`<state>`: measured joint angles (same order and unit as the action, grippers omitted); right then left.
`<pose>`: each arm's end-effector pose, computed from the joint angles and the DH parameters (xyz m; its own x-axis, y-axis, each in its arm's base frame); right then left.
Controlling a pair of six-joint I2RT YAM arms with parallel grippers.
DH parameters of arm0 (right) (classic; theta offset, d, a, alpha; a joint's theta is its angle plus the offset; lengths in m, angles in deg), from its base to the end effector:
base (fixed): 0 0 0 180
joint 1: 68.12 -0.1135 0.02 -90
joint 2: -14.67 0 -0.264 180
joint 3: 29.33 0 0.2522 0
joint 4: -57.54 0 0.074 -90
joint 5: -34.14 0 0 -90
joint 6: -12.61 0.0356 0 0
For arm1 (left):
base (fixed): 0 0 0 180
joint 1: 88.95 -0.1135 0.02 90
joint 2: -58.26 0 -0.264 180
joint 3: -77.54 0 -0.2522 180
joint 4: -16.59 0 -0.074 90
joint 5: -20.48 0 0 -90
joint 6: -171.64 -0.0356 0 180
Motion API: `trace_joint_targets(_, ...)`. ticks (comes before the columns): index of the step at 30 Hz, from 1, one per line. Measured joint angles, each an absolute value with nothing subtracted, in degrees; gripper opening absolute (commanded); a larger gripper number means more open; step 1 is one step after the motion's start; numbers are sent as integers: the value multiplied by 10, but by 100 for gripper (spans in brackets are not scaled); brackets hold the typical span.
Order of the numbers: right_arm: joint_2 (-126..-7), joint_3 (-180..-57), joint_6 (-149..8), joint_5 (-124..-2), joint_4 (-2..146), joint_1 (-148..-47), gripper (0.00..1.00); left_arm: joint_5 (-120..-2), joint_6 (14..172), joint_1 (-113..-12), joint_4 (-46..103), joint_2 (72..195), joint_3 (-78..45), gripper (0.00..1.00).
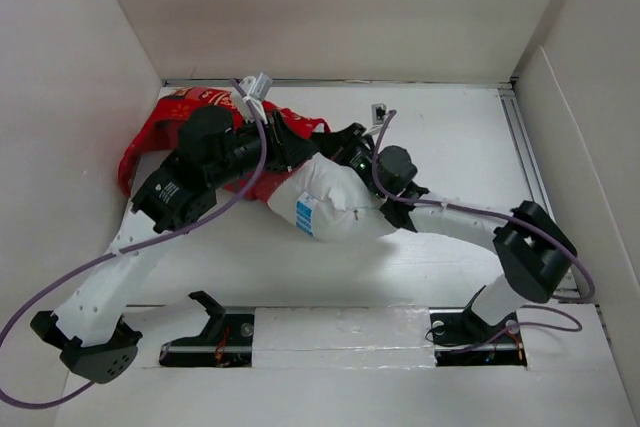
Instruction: Put the pillow into the pillowcase
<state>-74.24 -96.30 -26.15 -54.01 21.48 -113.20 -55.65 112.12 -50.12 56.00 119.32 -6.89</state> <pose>0.2516 0.2507 0.3100 -0.4268 0.6758 -0.6010 -0.5636 0.3210 0.7611 0.1569 -0.1372 0.4781 -0.4605 -0.2615 -0.8483 0.6512 0.5499 -0.5230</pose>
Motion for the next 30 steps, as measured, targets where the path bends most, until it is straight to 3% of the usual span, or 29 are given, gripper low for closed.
trace_joint_targets(4,-793,-963,-258,-526,182,-1153,1,-547,1133,-502,490,1145,-164,0)
trace_joint_targets(5,-804,-963,-258,-528,181,-1159,9,-548,1136,-502,476,1134,-193,0)
trace_joint_targets(6,-814,-963,-260,-530,182,-1165,21,-550,1139,-502,467,1125,-221,0)
trace_joint_targets(7,-825,-963,-263,-535,182,-1171,49,-555,1141,-502,461,1118,-247,0)
trace_joint_targets(10,-831,-931,-267,-551,150,-1177,82,-570,1152,-500,445,1100,-329,0)
trace_joint_targets(16,-755,-785,-265,-581,105,-1145,86,-599,1181,-492,423,1057,-419,0)
trace_joint_targets(17,-723,-761,-266,-579,114,-1133,100,-605,1183,-492,421,1055,-424,0)
trace_joint_targets(21,-636,-761,-285,-537,240,-1085,100,-622,1194,-493,413,1055,-433,0)
trace_joint_targets(26,-730,-909,-331,-533,443,-1060,100,-658,1223,-487,448,1062,-431,0)
trace_joint_targets(30,-821,-942,-369,-593,515,-1046,100,-726,1268,-482,520,1047,-430,0)
